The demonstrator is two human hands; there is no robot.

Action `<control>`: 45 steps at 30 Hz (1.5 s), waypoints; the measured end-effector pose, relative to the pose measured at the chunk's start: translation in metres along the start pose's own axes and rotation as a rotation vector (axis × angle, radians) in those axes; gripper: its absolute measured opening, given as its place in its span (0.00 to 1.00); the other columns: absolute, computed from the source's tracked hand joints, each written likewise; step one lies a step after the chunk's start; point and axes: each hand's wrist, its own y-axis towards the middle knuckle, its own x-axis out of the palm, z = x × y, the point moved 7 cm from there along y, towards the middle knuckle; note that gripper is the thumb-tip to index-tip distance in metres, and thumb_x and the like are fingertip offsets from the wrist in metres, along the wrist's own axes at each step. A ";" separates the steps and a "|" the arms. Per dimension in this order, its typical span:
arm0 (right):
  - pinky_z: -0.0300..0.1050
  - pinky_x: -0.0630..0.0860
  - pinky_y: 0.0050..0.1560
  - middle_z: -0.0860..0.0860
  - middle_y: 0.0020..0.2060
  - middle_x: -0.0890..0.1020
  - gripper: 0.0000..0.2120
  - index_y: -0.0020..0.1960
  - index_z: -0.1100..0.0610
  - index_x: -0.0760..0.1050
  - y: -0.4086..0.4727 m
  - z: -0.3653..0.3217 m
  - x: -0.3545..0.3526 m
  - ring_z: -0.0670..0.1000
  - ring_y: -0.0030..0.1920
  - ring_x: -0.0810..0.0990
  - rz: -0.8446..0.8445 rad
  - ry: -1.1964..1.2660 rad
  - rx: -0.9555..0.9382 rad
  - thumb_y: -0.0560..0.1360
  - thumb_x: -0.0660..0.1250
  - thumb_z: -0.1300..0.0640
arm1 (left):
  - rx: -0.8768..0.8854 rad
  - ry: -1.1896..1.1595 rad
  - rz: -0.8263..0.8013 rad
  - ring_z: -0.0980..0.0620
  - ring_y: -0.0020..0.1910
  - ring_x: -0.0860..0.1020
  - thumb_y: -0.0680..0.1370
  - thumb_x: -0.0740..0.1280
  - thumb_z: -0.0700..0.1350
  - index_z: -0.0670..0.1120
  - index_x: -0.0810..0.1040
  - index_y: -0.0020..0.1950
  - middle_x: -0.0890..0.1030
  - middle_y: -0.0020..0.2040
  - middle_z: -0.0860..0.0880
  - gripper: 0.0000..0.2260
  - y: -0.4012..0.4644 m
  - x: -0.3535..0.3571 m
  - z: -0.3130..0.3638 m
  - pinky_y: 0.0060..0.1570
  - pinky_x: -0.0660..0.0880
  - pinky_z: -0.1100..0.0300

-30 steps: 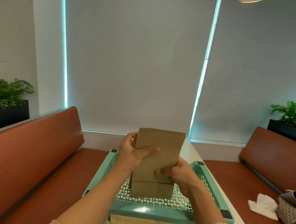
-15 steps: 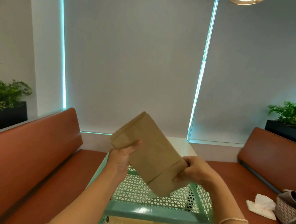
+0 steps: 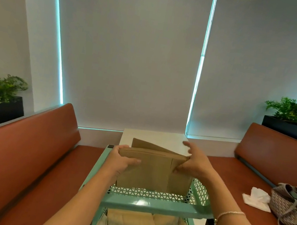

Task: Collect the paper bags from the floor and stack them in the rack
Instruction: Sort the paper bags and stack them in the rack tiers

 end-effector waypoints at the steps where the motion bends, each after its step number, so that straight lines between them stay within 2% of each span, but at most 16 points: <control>1: 0.54 0.75 0.60 0.57 0.62 0.71 0.41 0.70 0.53 0.63 -0.002 0.003 -0.003 0.57 0.61 0.72 0.066 0.067 0.030 0.62 0.76 0.68 | -0.005 -0.012 -0.014 0.45 0.53 0.78 0.65 0.76 0.32 0.44 0.69 0.63 0.77 0.57 0.43 0.30 -0.003 0.003 0.000 0.42 0.78 0.58; 5: 0.52 0.78 0.54 0.54 0.52 0.74 0.26 0.60 0.55 0.69 -0.005 0.009 -0.003 0.56 0.53 0.76 0.010 0.124 0.063 0.66 0.70 0.71 | -0.048 0.040 -0.061 0.46 0.51 0.77 0.65 0.76 0.33 0.45 0.66 0.67 0.76 0.57 0.44 0.34 -0.006 0.006 -0.001 0.45 0.79 0.53; 8: 0.49 0.79 0.50 0.52 0.45 0.78 0.17 0.48 0.54 0.75 -0.008 -0.004 -0.002 0.51 0.46 0.78 -0.144 0.037 -0.021 0.66 0.67 0.73 | -0.088 0.082 -0.114 0.40 0.61 0.74 0.48 0.83 0.41 0.53 0.61 0.73 0.72 0.66 0.41 0.57 -0.004 0.006 -0.001 0.58 0.74 0.42; 10: 0.48 0.79 0.47 0.51 0.42 0.78 0.16 0.44 0.54 0.76 -0.008 -0.008 -0.004 0.50 0.42 0.77 -0.196 0.061 -0.047 0.66 0.65 0.74 | -0.086 0.117 -0.141 0.39 0.63 0.73 0.46 0.84 0.42 0.54 0.60 0.74 0.70 0.69 0.42 0.59 0.003 0.006 -0.005 0.61 0.72 0.42; 13: 0.50 0.78 0.49 0.54 0.45 0.76 0.19 0.49 0.54 0.74 -0.004 -0.001 -0.004 0.52 0.44 0.76 -0.205 0.215 0.016 0.68 0.65 0.76 | -0.068 0.141 -0.158 0.43 0.58 0.76 0.59 0.79 0.36 0.46 0.62 0.73 0.74 0.65 0.41 0.46 -0.008 0.007 0.011 0.55 0.76 0.48; 15: 0.52 0.78 0.53 0.56 0.49 0.75 0.25 0.59 0.54 0.71 0.001 0.009 -0.002 0.55 0.48 0.76 -0.131 0.288 0.075 0.67 0.67 0.75 | -0.072 0.163 -0.094 0.44 0.57 0.77 0.62 0.78 0.38 0.42 0.65 0.71 0.76 0.63 0.42 0.41 -0.004 0.002 0.009 0.56 0.76 0.50; 18: 0.51 0.77 0.54 0.59 0.57 0.74 0.38 0.71 0.58 0.61 0.007 0.021 0.004 0.58 0.55 0.76 0.042 0.409 0.164 0.65 0.72 0.72 | -0.050 0.213 0.012 0.44 0.59 0.77 0.53 0.82 0.55 0.43 0.74 0.65 0.79 0.60 0.45 0.43 0.013 -0.004 -0.013 0.62 0.72 0.46; 20: 0.52 0.76 0.56 0.59 0.60 0.74 0.41 0.73 0.59 0.57 0.007 0.027 0.013 0.58 0.57 0.75 0.122 0.469 0.217 0.65 0.72 0.70 | -0.088 0.284 0.015 0.42 0.62 0.74 0.44 0.79 0.66 0.45 0.74 0.64 0.78 0.61 0.47 0.52 0.001 0.001 -0.010 0.64 0.70 0.44; 23: 0.46 0.76 0.43 0.57 0.56 0.75 0.36 0.71 0.61 0.60 0.004 0.031 0.019 0.54 0.50 0.76 0.211 0.544 0.272 0.66 0.70 0.69 | -0.101 0.213 0.009 0.43 0.66 0.70 0.65 0.79 0.52 0.38 0.63 0.71 0.73 0.65 0.44 0.42 -0.017 0.013 0.001 0.67 0.66 0.50; 26: 0.41 0.72 0.35 0.56 0.46 0.76 0.25 0.63 0.62 0.68 0.001 0.032 0.021 0.54 0.45 0.75 0.224 0.563 0.299 0.68 0.66 0.70 | -0.067 0.094 0.041 0.45 0.58 0.75 0.68 0.77 0.42 0.41 0.59 0.73 0.74 0.58 0.45 0.39 -0.013 0.010 0.002 0.63 0.72 0.48; 28: 0.40 0.69 0.32 0.56 0.41 0.76 0.16 0.56 0.65 0.74 -0.003 0.034 0.025 0.54 0.42 0.75 0.189 0.487 0.321 0.68 0.63 0.71 | -0.046 0.138 0.080 0.44 0.59 0.75 0.69 0.75 0.38 0.45 0.59 0.73 0.73 0.61 0.44 0.38 -0.013 0.006 0.002 0.61 0.73 0.46; 33: 0.42 0.71 0.42 0.55 0.44 0.77 0.16 0.55 0.63 0.76 -0.002 0.027 0.019 0.54 0.46 0.74 0.219 0.324 0.221 0.68 0.61 0.70 | 0.008 0.211 0.072 0.45 0.55 0.76 0.71 0.72 0.34 0.42 0.67 0.66 0.77 0.59 0.43 0.26 -0.011 0.005 0.005 0.60 0.74 0.48; 36: 0.44 0.73 0.44 0.56 0.46 0.79 0.18 0.55 0.62 0.76 0.000 0.022 0.015 0.55 0.49 0.77 0.243 0.276 0.183 0.66 0.64 0.69 | 0.023 0.170 0.107 0.45 0.58 0.75 0.70 0.74 0.37 0.43 0.65 0.69 0.75 0.63 0.44 0.31 -0.011 -0.001 0.010 0.60 0.74 0.52; 39: 0.48 0.75 0.51 0.56 0.48 0.78 0.15 0.54 0.62 0.74 -0.005 0.029 0.032 0.56 0.52 0.76 0.087 0.281 0.241 0.68 0.65 0.70 | 0.137 0.259 0.153 0.48 0.63 0.70 0.70 0.75 0.38 0.49 0.60 0.73 0.67 0.70 0.46 0.36 -0.019 -0.006 0.019 0.54 0.69 0.59; 42: 0.45 0.73 0.44 0.56 0.44 0.79 0.10 0.48 0.63 0.77 -0.009 0.034 0.040 0.55 0.47 0.75 -0.030 0.138 0.276 0.69 0.64 0.71 | 0.188 0.380 0.060 0.57 0.45 0.72 0.72 0.72 0.35 0.52 0.63 0.71 0.70 0.64 0.47 0.33 -0.018 -0.002 0.023 0.44 0.71 0.64; 45: 0.45 0.72 0.46 0.57 0.50 0.78 0.12 0.54 0.63 0.76 -0.008 0.033 0.038 0.54 0.48 0.74 -0.040 0.061 0.293 0.71 0.64 0.69 | 0.167 0.461 0.037 0.54 0.40 0.75 0.72 0.71 0.34 0.52 0.71 0.60 0.75 0.54 0.49 0.22 -0.019 -0.004 0.024 0.44 0.79 0.53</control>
